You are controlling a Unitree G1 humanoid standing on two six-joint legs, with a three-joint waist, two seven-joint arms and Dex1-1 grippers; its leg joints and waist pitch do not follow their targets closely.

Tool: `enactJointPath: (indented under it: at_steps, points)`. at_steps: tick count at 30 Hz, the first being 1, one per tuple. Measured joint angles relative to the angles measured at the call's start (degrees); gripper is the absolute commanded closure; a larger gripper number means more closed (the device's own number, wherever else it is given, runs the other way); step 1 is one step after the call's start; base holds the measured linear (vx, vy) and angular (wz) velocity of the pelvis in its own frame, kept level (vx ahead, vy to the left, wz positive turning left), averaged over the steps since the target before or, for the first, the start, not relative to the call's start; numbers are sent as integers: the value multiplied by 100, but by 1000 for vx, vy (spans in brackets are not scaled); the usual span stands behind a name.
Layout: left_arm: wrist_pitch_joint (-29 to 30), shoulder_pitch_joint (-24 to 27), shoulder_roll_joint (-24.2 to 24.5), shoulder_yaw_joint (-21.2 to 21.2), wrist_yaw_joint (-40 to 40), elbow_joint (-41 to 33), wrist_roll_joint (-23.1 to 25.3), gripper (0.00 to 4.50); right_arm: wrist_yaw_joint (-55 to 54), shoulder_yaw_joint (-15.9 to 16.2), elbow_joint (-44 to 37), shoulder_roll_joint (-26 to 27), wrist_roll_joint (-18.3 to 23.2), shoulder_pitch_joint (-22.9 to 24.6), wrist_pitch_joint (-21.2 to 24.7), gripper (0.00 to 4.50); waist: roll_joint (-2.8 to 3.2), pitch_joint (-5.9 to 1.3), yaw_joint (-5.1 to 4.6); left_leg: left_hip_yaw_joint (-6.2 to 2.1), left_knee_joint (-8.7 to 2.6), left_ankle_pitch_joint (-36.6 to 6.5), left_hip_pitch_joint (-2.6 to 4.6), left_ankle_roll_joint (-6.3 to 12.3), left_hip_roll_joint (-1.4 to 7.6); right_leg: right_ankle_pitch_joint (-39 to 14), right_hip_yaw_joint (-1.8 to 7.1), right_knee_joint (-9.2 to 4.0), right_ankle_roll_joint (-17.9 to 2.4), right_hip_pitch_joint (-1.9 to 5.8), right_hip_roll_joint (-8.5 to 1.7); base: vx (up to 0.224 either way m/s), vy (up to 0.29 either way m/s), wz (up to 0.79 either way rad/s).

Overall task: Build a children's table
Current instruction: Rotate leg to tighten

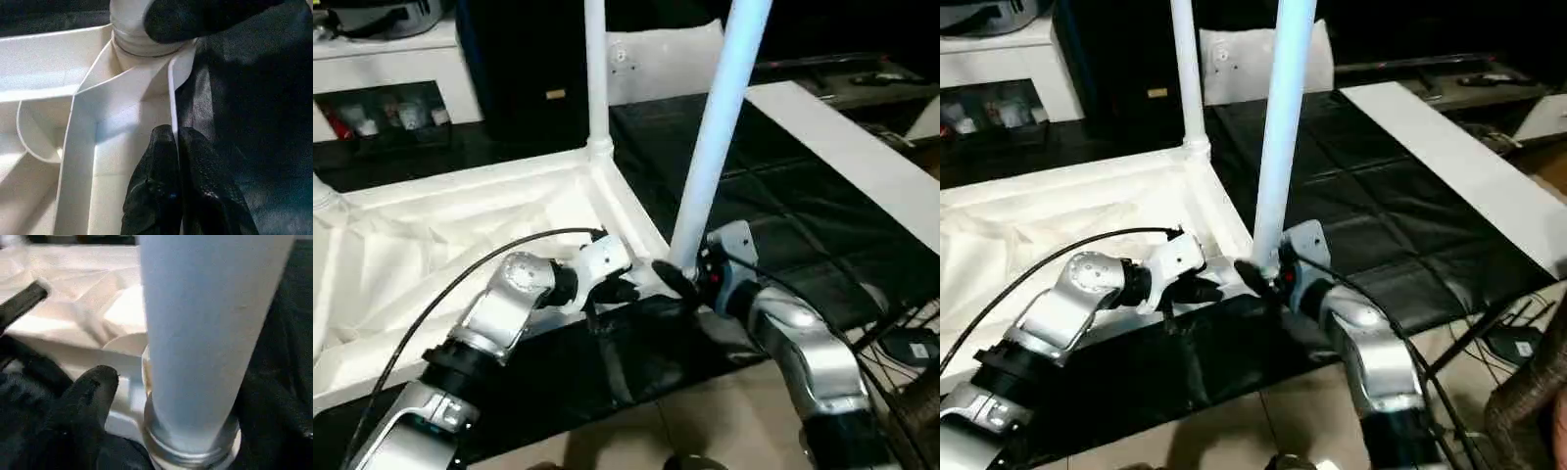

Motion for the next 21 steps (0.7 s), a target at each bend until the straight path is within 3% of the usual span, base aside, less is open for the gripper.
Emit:
enactJointPath:
  at_steps: [3, 6, 11, 13, 16, 18, 21]
  points:
    - [-249, 22, 234, 10, -244, 0, -70, 450, 422, 44, -251, -358, 123, 259, -24, 5, 0, -1, 88, 5, -21, -1, -9, -5, 6, -24, 2, 63, -3, -48, 2, 0, 0, 0]
    - [-240, 21, 292, 17, -323, -13, -146, 450, 679, 38, -304, -579, 178, 463, -85, 5, 5, -3, 171, 8, -30, -1, -7, -5, 15, -30, 0, 67, -8, -54, 9, 0, 0, 0]
    - [-31, 21, 314, 63, -356, -21, -245, 450, 1144, 138, -451, -886, 364, 685, -62, 5, 6, -2, 149, 26, -17, -1, -6, -7, 14, -23, 11, 64, -19, -55, 5, 0, 0, 0]
    - [22, 21, 314, 79, -370, -13, -284, 395, 1326, 180, -563, -974, 485, 697, 17, 0, 6, -2, 147, 27, -11, -1, -6, -7, 15, -22, 13, 64, -19, -54, 5, 0, 0, 0]
    - [29, 20, 313, 86, -403, 32, -355, 393, 1485, 212, -586, -1012, 585, 703, -8, 0, 6, -2, 160, 26, -7, -1, -4, -7, 15, -29, 13, 65, -7, -53, 5, 0, 0, 0]
    - [34, 16, 310, 110, -389, 55, -383, 355, 1522, 220, -585, -1023, 604, 707, -49, 0, 6, -2, 163, 26, -3, -1, -6, -7, 15, -32, 13, 66, -1, -52, 5, 0, 0, 0]
    - [46, -24, 305, 121, -344, 95, -390, 355, 1526, 226, -585, -1023, 604, 703, -118, 0, 6, -2, 164, 26, 6, -1, -7, -7, 16, -32, 13, 66, 0, -50, 4, 0, 0, 0]
